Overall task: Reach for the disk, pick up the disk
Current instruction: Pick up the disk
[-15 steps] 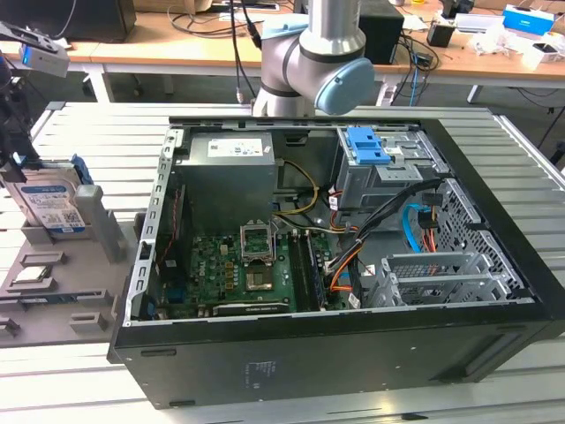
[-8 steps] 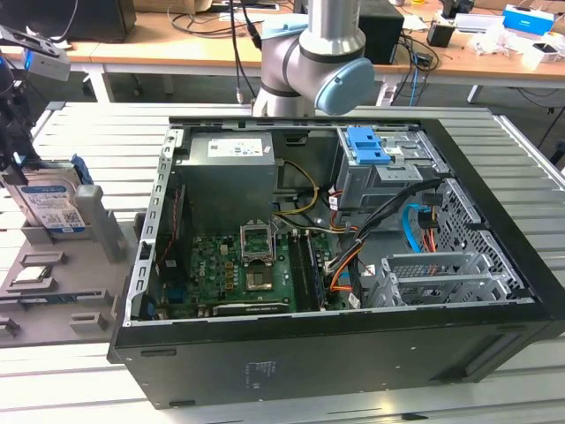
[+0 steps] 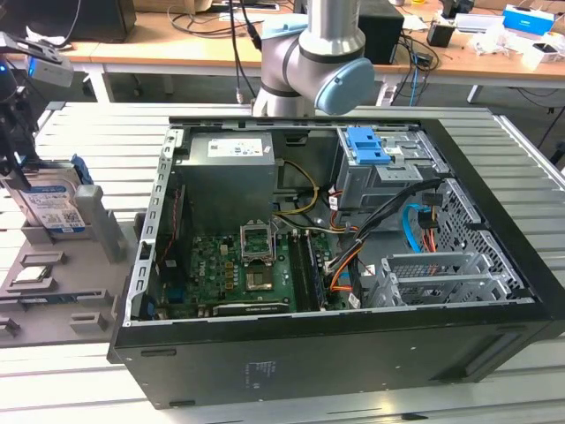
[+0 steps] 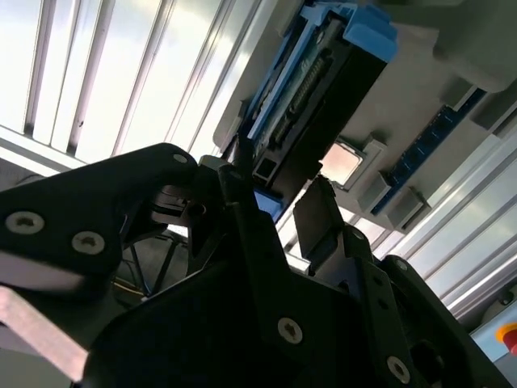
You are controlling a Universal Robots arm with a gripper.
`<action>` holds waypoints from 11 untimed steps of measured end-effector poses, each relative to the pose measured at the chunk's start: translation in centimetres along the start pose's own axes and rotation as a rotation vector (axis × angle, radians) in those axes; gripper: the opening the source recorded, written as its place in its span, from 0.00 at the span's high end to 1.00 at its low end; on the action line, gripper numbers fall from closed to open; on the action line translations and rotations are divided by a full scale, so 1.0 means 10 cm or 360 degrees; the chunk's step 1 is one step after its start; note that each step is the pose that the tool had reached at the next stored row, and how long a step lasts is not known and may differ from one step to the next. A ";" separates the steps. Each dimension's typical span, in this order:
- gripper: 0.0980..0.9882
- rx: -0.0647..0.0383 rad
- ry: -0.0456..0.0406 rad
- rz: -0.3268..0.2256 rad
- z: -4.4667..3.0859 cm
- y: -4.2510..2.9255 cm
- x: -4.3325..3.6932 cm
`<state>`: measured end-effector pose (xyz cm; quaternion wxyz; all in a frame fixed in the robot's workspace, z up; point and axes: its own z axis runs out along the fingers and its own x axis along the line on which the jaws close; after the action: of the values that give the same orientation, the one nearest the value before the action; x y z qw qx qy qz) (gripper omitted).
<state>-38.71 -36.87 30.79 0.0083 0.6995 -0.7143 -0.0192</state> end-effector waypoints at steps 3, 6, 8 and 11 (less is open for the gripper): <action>0.57 0.0000 0.0000 -0.0003 0.063 -0.002 0.001; 0.57 0.0000 0.0000 -0.0008 0.095 -0.003 -0.006; 0.57 0.0000 0.0000 -0.0013 0.109 -0.004 -0.017; 0.57 0.0000 0.0001 -0.0023 0.129 0.001 -0.040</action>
<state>-38.76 -36.45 29.51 0.0083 0.7047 -0.7092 -0.0191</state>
